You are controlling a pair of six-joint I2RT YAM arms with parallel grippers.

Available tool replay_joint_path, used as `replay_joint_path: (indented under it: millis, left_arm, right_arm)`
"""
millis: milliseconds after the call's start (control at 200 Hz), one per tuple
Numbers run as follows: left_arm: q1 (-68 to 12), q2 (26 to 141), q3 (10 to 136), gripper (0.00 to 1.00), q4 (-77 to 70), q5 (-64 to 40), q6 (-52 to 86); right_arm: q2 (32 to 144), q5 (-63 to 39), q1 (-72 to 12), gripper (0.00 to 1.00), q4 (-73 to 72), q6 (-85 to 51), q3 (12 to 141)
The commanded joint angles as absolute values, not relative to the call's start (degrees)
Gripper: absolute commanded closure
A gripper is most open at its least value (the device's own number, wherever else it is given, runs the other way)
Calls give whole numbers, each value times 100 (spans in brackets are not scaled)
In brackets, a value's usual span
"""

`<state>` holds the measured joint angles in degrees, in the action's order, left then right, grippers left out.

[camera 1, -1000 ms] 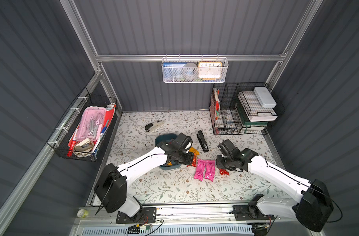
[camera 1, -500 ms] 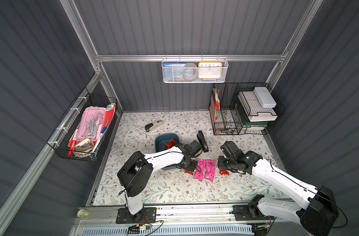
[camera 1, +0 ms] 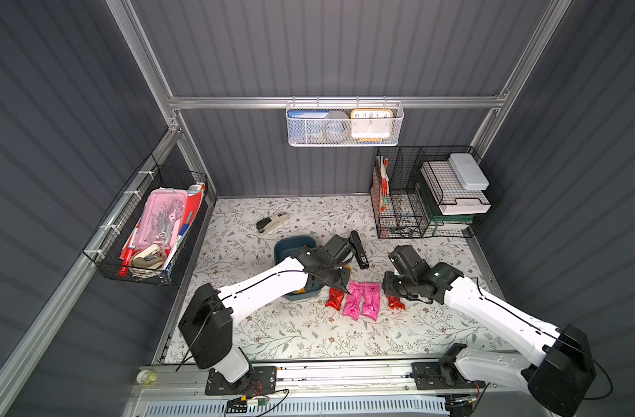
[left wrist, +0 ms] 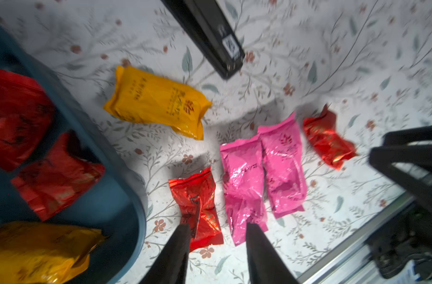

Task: Take the tea bags out of the storage box
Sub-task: Place the tea bag at the center of the board, then pick up the tea bag from the storage box.

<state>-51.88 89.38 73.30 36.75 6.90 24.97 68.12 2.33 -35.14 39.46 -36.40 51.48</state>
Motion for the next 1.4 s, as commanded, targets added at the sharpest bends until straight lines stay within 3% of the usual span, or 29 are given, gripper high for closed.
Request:
replay_joint_path:
  millis: [0, 120, 280, 485, 915, 1205, 1391]
  left_arm:
    - [-5147, 8471, 7375, 59, 3580, 1801, 3349]
    - [-4690, 8001, 7161, 59, 3515, 2204, 4076]
    - [-3367, 7332, 6487, 61, 3313, 1704, 4873]
    - [-2189, 7005, 6111, 53, 3470, 1186, 4830]
    - [-971, 6533, 4489, 50, 2897, -214, 5571]
    - [-730, 6248, 3790, 47, 2725, -299, 6007]
    - [-703, 6131, 3530, 47, 2613, -307, 6218]
  right_arm:
    - [6907, 10, -3629, 68, 3543, -3682, 5529]
    - [7588, -163, -3974, 67, 3225, -3587, 6095]
    - [8604, -467, -4529, 67, 2886, -3318, 6973]
    - [9830, -774, -5075, 67, 2799, -3053, 8106]
    - [11812, -1044, -5541, 59, 3348, -2342, 9961]
    - [12453, -660, -5641, 43, 3595, -1991, 10553]
    - [12712, -577, -5651, 40, 3714, -1729, 10767]
